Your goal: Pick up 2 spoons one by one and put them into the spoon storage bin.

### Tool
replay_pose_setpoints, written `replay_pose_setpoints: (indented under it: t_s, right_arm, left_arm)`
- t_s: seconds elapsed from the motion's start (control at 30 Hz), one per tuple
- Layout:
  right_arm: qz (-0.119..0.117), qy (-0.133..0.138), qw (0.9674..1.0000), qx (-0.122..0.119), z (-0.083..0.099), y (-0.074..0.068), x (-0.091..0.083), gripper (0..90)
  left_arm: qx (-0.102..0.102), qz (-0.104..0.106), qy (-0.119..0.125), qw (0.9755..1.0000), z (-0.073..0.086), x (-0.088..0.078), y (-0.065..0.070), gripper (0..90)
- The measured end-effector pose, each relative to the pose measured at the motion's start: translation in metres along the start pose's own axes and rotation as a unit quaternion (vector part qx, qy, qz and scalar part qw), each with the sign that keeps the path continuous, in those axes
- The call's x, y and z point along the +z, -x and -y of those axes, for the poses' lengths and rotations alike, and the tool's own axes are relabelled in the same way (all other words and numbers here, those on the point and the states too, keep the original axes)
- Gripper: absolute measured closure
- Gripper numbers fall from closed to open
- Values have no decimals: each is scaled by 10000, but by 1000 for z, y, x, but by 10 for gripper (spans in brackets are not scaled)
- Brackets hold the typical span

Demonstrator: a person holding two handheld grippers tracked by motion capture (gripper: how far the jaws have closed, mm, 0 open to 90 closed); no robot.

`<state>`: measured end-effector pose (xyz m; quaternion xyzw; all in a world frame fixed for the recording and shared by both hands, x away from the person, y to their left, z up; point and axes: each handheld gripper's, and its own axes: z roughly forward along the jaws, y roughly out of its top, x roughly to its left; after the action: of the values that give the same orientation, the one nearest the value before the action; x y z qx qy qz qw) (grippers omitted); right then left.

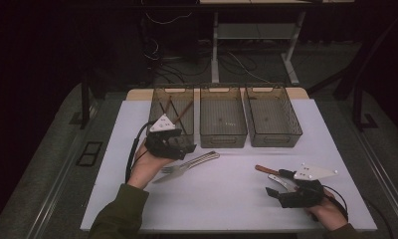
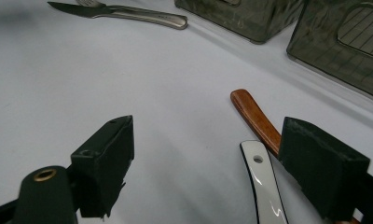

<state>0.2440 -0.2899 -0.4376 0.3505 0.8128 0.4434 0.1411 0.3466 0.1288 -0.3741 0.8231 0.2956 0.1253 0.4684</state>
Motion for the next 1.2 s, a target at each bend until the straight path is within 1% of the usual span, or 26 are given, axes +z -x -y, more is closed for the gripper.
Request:
replay_pose_setpoints:
  t_s: [0.17,0.23,0.33,0.43,0.53,0.63,0.67,0.7,0.77,0.83,0.93,0.97,1.07,1.1,1.13,1.2]
  right_arm:
    - [-14,-4,10000,20,1,0,-1,179]
    - [-12,11,10000,40,0,0,-1,179]
    - [-19,2,10000,44,0,1,0,179]
    - [-20,-17,10000,48,0,0,0,179]
    - [-41,-33,10000,75,0,0,0,179]
    - [-40,-35,10000,61,0,0,1,179]
    - [-44,-28,10000,60,-1,-1,1,174]
    - [-72,-10,9999,70,-1,-1,0,156]
    - [-119,15,9999,73,-2,-1,-1,145]
    - [-93,53,9999,57,-3,0,-2,145]
    - [-78,104,9999,112,-6,3,-5,145]
    - [-89,92,9998,134,-7,4,-7,145]
    - [13,7,9999,117,-14,8,-11,145]
    - [22,-18,9999,148,-15,9,-13,145]
    - [2,-54,9998,202,-15,11,-14,145]
    - [-17,-185,9996,212,-14,15,-16,145]
  left_arm:
    - [17,47,196,9998,16,-8,13,143]
    - [59,79,268,9996,24,-10,19,128]
    - [113,91,280,9995,34,-12,27,80]
    - [149,174,307,9993,46,-13,34,68]
    - [204,248,214,9993,58,-13,41,42]
    - [192,342,185,9991,67,-15,46,27]
    - [223,312,167,9991,71,-16,48,20]
    - [256,299,135,9991,73,-17,49,13]
    - [190,339,128,9992,77,-20,49,5]
    - [168,366,122,9991,81,-22,49,0]
    - [166,403,-10,9991,87,-23,48,0]
    - [162,409,-26,9990,88,-23,49,0]
    - [182,434,-83,9989,92,-23,48,0]
    - [190,443,-92,9988,92,-23,48,0]
    - [187,442,-86,9988,92,-22,48,0]
    - [203,466,-93,9987,92,-22,48,0]
